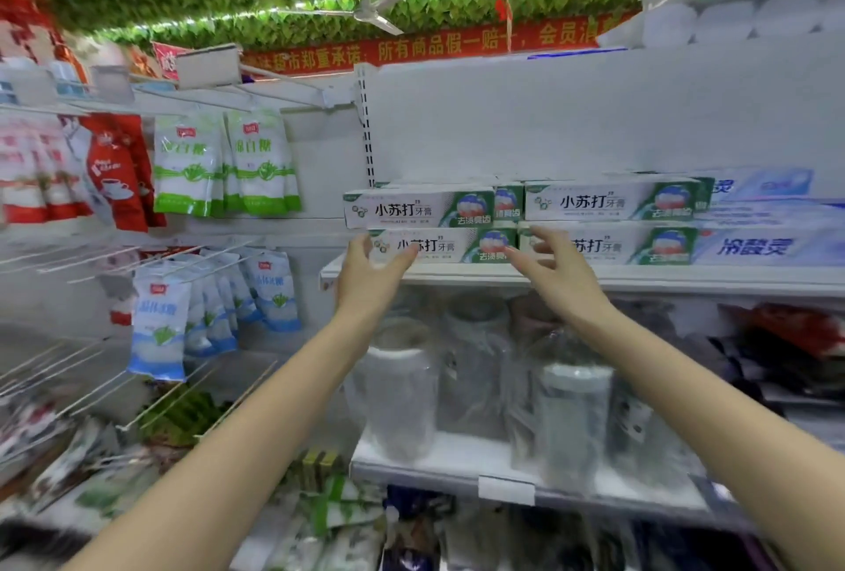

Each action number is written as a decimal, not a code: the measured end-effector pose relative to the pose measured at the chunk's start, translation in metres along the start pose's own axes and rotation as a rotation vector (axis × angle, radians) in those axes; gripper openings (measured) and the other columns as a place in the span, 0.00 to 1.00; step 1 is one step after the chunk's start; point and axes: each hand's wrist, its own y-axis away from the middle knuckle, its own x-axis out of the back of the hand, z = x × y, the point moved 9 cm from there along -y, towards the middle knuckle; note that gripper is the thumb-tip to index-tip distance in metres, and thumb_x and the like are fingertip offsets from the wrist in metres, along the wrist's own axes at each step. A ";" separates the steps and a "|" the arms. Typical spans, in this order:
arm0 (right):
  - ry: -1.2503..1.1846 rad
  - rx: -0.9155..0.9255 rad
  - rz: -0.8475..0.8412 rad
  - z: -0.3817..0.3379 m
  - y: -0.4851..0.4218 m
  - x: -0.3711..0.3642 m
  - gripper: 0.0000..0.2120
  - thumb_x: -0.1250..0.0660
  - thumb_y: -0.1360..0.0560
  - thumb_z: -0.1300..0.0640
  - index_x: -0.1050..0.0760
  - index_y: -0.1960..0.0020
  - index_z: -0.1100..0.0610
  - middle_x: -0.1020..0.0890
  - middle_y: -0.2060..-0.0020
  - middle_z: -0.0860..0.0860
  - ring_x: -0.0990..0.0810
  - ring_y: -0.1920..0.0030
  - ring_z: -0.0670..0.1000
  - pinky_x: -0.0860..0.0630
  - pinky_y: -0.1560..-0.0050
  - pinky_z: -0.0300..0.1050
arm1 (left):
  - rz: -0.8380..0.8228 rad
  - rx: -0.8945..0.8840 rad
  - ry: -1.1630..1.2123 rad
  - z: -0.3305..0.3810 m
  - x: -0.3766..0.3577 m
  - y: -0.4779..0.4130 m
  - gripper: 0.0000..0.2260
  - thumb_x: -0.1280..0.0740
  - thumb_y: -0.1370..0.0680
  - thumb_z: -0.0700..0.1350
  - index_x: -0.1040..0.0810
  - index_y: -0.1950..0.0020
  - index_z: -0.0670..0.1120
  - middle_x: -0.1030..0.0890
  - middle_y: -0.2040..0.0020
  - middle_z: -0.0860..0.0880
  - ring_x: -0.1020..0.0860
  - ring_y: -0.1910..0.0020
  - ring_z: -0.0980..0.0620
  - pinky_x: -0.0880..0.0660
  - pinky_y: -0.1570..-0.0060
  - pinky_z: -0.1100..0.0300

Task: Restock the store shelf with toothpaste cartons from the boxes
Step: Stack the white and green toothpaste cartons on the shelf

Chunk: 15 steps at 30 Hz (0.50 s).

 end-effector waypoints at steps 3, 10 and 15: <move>0.021 -0.039 -0.055 0.018 0.038 0.019 0.29 0.35 0.24 0.45 0.36 0.27 0.54 0.29 0.33 0.54 0.27 0.39 0.50 0.33 0.44 0.41 | -0.061 0.004 -0.004 -0.001 -0.028 0.052 0.32 0.30 0.25 0.52 0.38 0.25 0.45 0.34 0.26 0.48 0.34 0.28 0.51 0.38 0.34 0.61; 0.089 -0.144 -0.180 0.088 0.119 0.056 0.28 0.36 0.24 0.44 0.35 0.27 0.54 0.29 0.33 0.55 0.27 0.40 0.49 0.35 0.45 0.39 | -0.244 0.101 -0.029 -0.031 -0.105 0.150 0.33 0.30 0.25 0.54 0.37 0.25 0.46 0.33 0.27 0.49 0.33 0.29 0.52 0.35 0.31 0.55; 0.089 -0.346 -0.224 0.178 0.185 0.075 0.29 0.37 0.23 0.42 0.35 0.27 0.55 0.27 0.35 0.55 0.28 0.37 0.51 0.32 0.42 0.42 | -0.375 0.226 -0.097 -0.089 -0.164 0.218 0.33 0.30 0.25 0.57 0.36 0.25 0.45 0.32 0.27 0.48 0.32 0.30 0.51 0.34 0.33 0.57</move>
